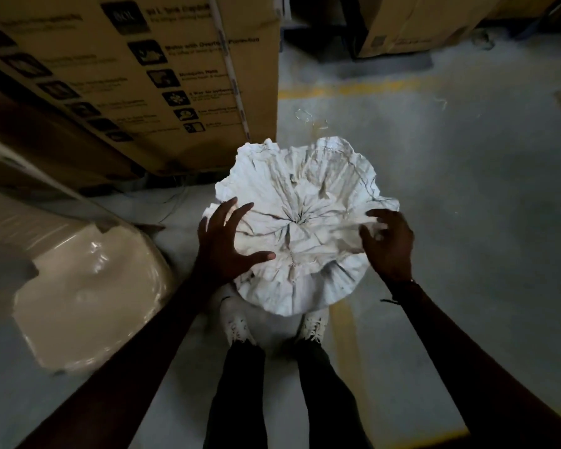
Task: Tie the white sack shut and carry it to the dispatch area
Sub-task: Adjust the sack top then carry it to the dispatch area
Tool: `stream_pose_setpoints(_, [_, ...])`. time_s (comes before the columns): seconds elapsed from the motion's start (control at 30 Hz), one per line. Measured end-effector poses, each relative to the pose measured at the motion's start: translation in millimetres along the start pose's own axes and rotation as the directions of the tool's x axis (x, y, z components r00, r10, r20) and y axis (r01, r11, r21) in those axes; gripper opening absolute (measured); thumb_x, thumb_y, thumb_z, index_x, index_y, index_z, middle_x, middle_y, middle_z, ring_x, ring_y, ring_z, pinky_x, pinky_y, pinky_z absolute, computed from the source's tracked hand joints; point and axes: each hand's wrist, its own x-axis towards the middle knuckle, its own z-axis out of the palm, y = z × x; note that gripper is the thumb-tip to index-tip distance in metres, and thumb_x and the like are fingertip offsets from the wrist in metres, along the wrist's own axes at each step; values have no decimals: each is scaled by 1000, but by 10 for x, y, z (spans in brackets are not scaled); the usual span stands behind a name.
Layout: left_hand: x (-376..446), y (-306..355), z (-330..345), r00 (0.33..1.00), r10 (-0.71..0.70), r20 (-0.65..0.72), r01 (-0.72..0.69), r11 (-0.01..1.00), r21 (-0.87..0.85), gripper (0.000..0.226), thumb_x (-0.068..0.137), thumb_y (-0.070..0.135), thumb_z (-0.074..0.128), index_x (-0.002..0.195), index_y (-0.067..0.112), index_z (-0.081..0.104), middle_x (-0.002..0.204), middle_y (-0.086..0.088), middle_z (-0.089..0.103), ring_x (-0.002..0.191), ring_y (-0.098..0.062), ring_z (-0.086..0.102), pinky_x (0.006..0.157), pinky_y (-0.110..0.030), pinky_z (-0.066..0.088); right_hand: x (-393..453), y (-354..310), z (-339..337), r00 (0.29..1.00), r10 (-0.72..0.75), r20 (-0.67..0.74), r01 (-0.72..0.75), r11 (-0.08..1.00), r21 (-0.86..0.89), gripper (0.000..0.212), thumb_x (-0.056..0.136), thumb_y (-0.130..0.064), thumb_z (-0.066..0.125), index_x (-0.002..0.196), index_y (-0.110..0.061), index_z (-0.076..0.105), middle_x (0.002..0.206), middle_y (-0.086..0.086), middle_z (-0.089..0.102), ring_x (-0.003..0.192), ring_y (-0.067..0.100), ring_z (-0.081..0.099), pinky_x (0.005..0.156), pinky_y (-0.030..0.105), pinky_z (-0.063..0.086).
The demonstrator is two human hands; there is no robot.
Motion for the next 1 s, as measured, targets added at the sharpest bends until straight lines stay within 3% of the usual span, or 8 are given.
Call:
stream_pose_setpoints(0.1, [-325, 6, -114, 989, -130, -67, 122, 986, -112, 130, 41, 94, 73, 151, 29, 48, 167, -11, 30, 152, -29, 35, 119, -51, 37, -146, 75, -172, 975, 185, -125, -183, 983, 28, 63, 72, -40, 87, 125, -15, 64, 126, 8, 61, 109, 23, 63, 93, 48, 57])
stream_pose_setpoints(0.2, [-608, -1, -114, 959, -285, 11, 278, 926, -254, 154, 28, 84, 84, 161, 28, 29, 172, -9, 11, 159, -30, 12, 123, -51, 26, -194, -19, -237, 807, 563, 176, -586, 727, 358, 113, 65, -40, 97, 156, -24, 32, 162, 5, 33, 131, 22, 54, 108, 49, 52])
stream_pose_setpoints(0.33, [-750, -58, 100, 947, -311, 83, 319, 870, -376, 164, 26, 70, 93, 164, 26, 16, 167, 16, 2, 158, -16, 0, 126, -54, 18, -225, 48, -129, 731, 484, 480, -682, 526, 508, 156, 47, -36, 104, 162, -40, 0, 174, -2, 2, 141, 26, 51, 111, 52, 49])
stream_pose_setpoints(0.43, [-658, -74, 325, 969, -244, 28, 228, 851, -473, 150, 31, 58, 102, 159, 28, 27, 166, 1, 23, 155, -19, 25, 125, -46, 32, -195, 96, 95, 769, 412, 489, -633, 595, 495, 155, 52, -26, 103, 162, -40, -4, 173, -9, 2, 146, 25, 44, 115, 47, 45])
stream_pose_setpoints(0.53, [-375, -14, 415, 976, -214, -39, 168, 853, -495, 117, 40, 43, 104, 141, 21, 48, 138, 2, 47, 127, -14, 49, 108, -10, 38, -31, 95, 289, 846, 324, 424, -519, 686, 510, 147, 52, -28, 103, 161, -41, 6, 170, -12, 16, 143, 18, 45, 109, 37, 50])
stream_pose_setpoints(0.77, [372, 154, 478, 915, -354, -195, 205, 822, -531, 67, 51, 60, 94, 83, 17, 53, 94, -4, 58, 82, -15, 53, 76, -20, 46, 473, 38, 577, 871, 189, 454, -433, 734, 524, 166, 37, -56, 102, 163, -34, -4, 169, 6, 14, 133, 21, 54, 109, 50, 50])
stream_pose_setpoints(0.9, [672, 179, 466, 897, -408, -173, 228, 759, -610, 72, 53, 59, 96, 96, 16, 57, 90, 4, 66, 83, -6, 63, 73, -19, 51, 606, -70, 722, 914, 87, 396, -265, 868, 420, 144, 44, -38, 105, 159, -25, 18, 154, 8, 44, 111, 13, 60, 99, 35, 55])
stream_pose_setpoints(1.0, [832, 212, 472, 886, -432, -170, 226, 722, -654, 84, 52, 43, 102, 110, 13, 48, 93, 21, 58, 85, 11, 58, 76, -10, 47, 721, -86, 859, 952, 119, 281, -226, 894, 388, 121, 41, -37, 108, 140, -23, 40, 141, -2, 60, 129, 12, 60, 112, 40, 50])
